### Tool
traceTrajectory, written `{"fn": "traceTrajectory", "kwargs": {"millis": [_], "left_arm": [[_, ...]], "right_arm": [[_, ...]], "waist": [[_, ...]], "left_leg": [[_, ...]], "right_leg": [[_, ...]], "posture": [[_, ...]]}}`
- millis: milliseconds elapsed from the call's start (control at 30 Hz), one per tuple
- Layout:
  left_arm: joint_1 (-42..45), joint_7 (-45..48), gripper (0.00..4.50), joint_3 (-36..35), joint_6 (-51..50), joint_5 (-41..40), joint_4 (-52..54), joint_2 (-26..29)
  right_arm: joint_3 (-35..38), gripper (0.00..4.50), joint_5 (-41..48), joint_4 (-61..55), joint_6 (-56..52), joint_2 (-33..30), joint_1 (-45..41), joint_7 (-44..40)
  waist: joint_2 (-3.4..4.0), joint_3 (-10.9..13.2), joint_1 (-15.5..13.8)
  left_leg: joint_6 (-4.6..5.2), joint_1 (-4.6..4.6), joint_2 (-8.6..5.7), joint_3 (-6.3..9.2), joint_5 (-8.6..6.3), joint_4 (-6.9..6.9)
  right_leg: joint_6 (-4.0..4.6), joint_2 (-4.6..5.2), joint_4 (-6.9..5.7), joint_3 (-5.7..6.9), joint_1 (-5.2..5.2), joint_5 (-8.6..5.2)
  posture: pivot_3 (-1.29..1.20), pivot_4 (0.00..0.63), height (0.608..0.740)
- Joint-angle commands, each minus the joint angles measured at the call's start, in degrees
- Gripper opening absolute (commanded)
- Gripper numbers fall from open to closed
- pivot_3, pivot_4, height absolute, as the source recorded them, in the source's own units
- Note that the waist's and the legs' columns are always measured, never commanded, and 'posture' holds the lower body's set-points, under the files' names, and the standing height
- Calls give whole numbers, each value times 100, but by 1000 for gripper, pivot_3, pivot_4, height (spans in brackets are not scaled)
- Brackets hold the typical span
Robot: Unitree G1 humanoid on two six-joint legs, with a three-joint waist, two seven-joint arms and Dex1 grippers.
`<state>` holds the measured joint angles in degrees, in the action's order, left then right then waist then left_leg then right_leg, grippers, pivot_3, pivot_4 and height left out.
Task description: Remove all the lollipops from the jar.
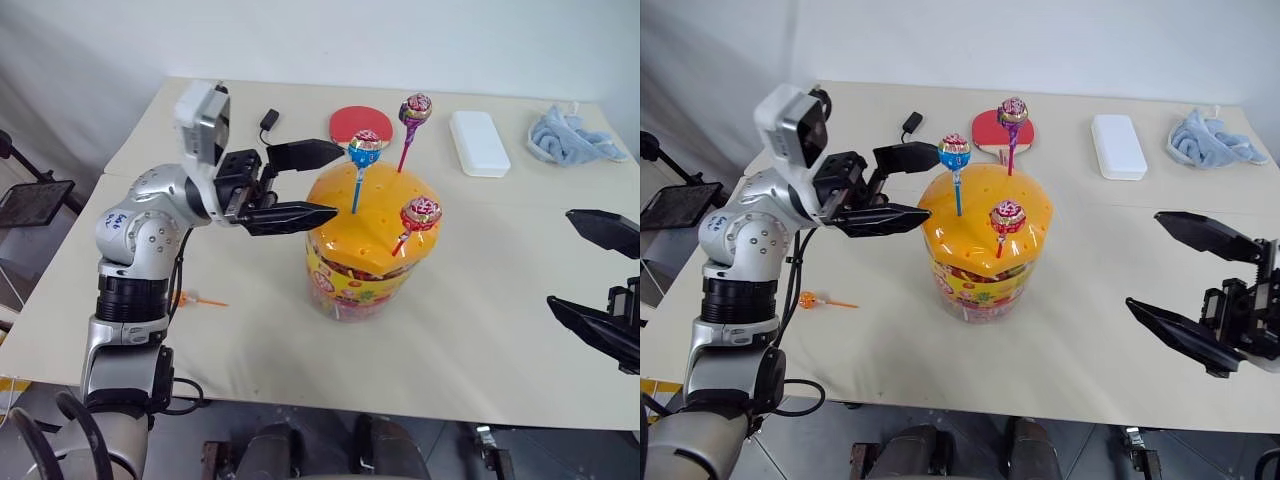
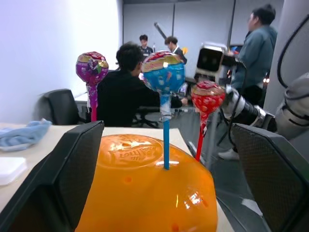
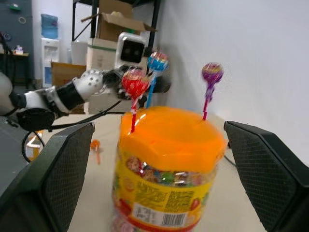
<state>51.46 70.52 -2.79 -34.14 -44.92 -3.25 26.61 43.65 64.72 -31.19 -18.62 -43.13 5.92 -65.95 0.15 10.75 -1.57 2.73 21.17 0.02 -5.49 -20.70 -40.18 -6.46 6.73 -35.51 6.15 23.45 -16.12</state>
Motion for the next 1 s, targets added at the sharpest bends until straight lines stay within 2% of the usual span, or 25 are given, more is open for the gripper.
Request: {"fn": "traceTrajectory", "kwargs": {"millis": [33,233,433,533,600,700,800,867,933,1000], "left_arm": [[224,-120,3910,94,-68,56,63,-106],[378,-306,2066,217,-218,151,68,-179],[260,-252,134,10,-402,-91,252,-65],[384,-574,13,-581,-935,-760,193,-14],[469,-1021,13,-1281,-1187,-1341,10,76],[363,-1725,13,-2079,-1491,-1796,-174,386],[-554,-2124,13,-2334,-1646,-1142,-111,1368],[-1570,-2606,13,-2635,-1919,-603,-143,2151],[-2428,-2948,13,-3031,-1996,-332,-59,2558],[-3746,-2969,13,-3596,-1972,94,160,2842]], "right_arm": [[-7,4500,-60,-100,178,76,-23,53],[-222,4500,-166,-30,285,138,-146,108],[-315,4500,-178,105,291,92,-288,81],[-418,4500,-131,185,261,91,-436,111],[-536,4500,-78,283,225,102,-572,128],[-755,4500,-117,412,212,135,-741,53],[-1010,4500,-159,533,219,169,-933,-27],[-1207,4500,-232,626,237,180,-1046,-133],[-1322,4500,-297,733,252,183,-1106,-250],[-1522,4500,-507,924,345,170,-1158,-537]], "waist": [[0,0,1],[0,0,8],[0,0,6],[0,0,19],[0,0,32],[0,0,76],[5,-3,144],[6,-3,174],[3,-1,192],[-21,4,179]], "left_leg": [[0,0,0,1,0,0],[0,-1,1,2,0,0],[0,0,2,3,0,0],[0,0,3,3,0,0],[0,0,6,8,0,0],[-3,-1,14,11,1,0],[-4,-7,11,11,1,8],[-6,-13,9,10,1,15],[-8,-14,12,7,-1,20],[-12,-7,15,14,-3,18]], "right_leg": [[0,0,0,0,0,0],[0,-2,0,1,0,0],[0,-2,2,1,-1,0],[0,-3,1,-1,0,0],[1,-2,1,-7,0,0],[4,-3,0,-10,0,-2],[6,-1,-1,-10,0,-3],[8,-3,0,-10,0,-4],[10,-7,2,-12,4,-6],[14,-3,3,-14,8,-8]], "posture": [[0,150,740],[0,150,740],[0,150,740],[0,150,740],[0,150,740],[0,150,740],[0,150,740],[0,150,740],[0,150,740],[0,150,740]]}}
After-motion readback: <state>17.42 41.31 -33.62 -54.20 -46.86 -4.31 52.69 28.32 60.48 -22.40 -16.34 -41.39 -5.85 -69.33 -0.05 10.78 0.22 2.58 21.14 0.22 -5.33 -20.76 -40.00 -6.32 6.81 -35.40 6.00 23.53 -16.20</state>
